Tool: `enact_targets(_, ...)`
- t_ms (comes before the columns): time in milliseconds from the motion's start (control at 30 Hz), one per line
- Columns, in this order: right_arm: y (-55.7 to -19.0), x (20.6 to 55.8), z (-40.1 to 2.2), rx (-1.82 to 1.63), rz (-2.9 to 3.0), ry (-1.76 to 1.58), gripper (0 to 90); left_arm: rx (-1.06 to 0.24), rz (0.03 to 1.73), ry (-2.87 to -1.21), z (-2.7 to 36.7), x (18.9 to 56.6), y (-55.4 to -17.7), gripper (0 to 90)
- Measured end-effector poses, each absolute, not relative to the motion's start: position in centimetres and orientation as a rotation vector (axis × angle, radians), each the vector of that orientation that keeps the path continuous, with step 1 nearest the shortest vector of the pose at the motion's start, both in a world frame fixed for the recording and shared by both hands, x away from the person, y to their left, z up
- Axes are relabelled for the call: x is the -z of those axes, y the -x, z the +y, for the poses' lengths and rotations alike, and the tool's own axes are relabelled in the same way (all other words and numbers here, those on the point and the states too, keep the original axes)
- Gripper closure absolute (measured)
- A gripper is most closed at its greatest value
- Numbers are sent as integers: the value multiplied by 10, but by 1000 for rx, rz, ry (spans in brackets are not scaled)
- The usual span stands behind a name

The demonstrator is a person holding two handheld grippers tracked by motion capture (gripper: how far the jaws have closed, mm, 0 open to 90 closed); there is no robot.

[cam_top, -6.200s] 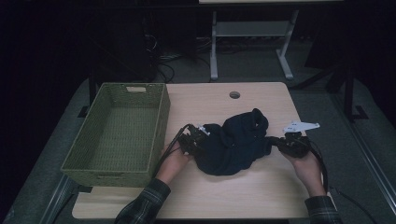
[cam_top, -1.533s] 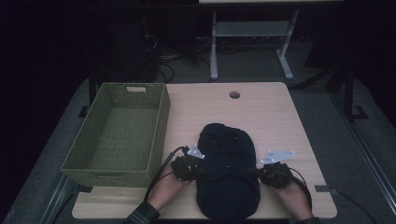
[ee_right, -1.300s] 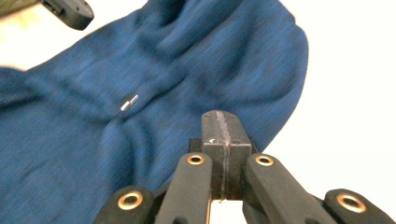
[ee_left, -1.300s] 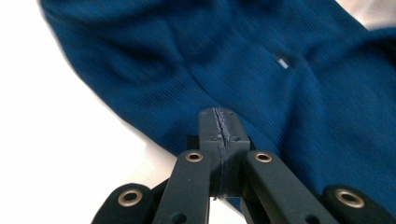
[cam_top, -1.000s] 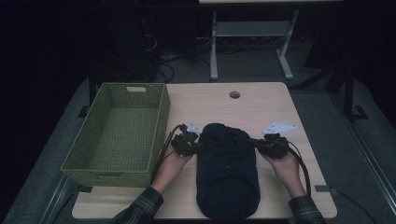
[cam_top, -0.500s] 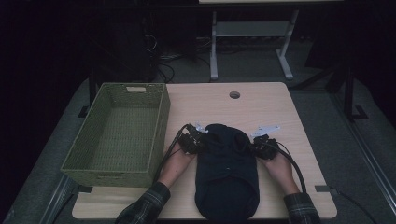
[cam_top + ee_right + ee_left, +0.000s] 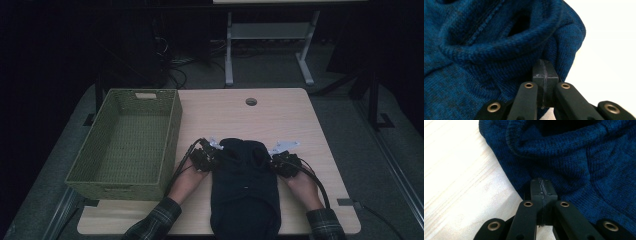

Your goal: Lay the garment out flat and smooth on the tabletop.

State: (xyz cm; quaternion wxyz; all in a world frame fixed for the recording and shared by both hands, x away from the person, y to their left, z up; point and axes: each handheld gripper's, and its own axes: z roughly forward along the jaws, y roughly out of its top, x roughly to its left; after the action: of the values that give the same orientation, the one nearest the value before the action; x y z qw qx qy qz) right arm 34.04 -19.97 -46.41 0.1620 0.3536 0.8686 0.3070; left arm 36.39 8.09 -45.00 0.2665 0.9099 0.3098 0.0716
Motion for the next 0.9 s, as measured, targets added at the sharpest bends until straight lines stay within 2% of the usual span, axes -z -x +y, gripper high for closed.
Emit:
enact_targets(267,-365,440,-222,-1133,2372,-1145,900,-173,846,-2445,81,450,-364,900)
enact_targets(533,-386,470,-207,-1070,2448,-1160,900,-163,843,-2441,82,451,-365,900)
enact_targets(733,-387,469,-207,-899,2381,-1076,900,-159,846,-2437,82,451,-365,900)
enact_targets(900,-390,470,-213,-993,2396,-1158,900,-143,851,-2425,81,451,-367,900)
